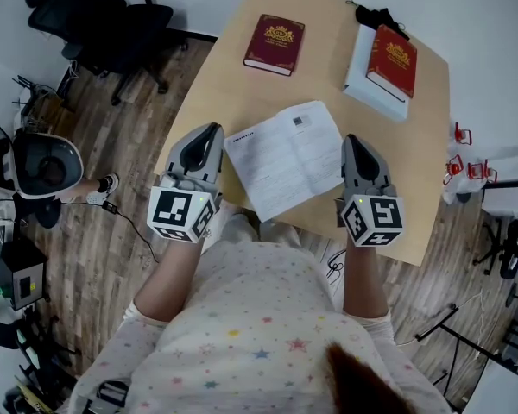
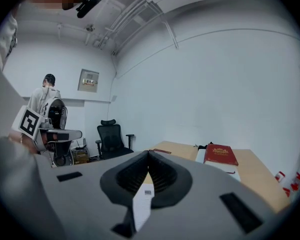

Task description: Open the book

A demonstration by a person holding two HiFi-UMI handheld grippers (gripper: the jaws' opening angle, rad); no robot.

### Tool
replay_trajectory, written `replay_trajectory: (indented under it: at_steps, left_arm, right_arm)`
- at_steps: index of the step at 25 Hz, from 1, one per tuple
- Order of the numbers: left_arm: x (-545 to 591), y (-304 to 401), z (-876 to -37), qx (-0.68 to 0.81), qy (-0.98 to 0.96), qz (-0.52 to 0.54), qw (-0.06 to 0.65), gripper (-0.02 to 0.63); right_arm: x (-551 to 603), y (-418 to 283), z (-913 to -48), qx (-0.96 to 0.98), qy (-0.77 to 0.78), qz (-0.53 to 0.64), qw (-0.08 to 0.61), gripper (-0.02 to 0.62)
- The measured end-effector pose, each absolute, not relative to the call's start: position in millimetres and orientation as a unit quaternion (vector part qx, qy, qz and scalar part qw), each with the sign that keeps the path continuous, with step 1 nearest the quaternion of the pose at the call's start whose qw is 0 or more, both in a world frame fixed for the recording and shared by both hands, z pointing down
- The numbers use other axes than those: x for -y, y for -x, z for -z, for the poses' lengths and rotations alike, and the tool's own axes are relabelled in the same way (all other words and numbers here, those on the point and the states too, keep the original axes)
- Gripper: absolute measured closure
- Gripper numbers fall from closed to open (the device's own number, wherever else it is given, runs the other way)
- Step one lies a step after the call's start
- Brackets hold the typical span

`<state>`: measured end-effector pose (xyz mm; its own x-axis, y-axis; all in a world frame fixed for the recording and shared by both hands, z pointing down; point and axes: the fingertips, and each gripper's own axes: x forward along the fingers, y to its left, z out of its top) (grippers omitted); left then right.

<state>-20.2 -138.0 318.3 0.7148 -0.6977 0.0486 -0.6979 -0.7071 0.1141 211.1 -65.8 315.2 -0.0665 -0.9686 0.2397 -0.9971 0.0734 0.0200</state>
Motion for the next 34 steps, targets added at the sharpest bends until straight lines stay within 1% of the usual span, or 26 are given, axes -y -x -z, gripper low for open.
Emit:
replay_trajectory:
  at_steps: [11, 34]
  left_arm:
    - [136.8, 12.2, -304.4, 0.368, -0.929, 0.005, 0.043, 0.58]
    - [143.0, 2.1, -307.0, 0.362, -0.931, -0.003, 0.048, 0.58]
  right_arm:
    - [62.0, -205.0, -292.3, 0.731, -0.675, -0.058, 0.075, 0.595]
    - [64.4, -211.7, -288.9, 0.73, -0.678, -0.057, 0.067, 0.595]
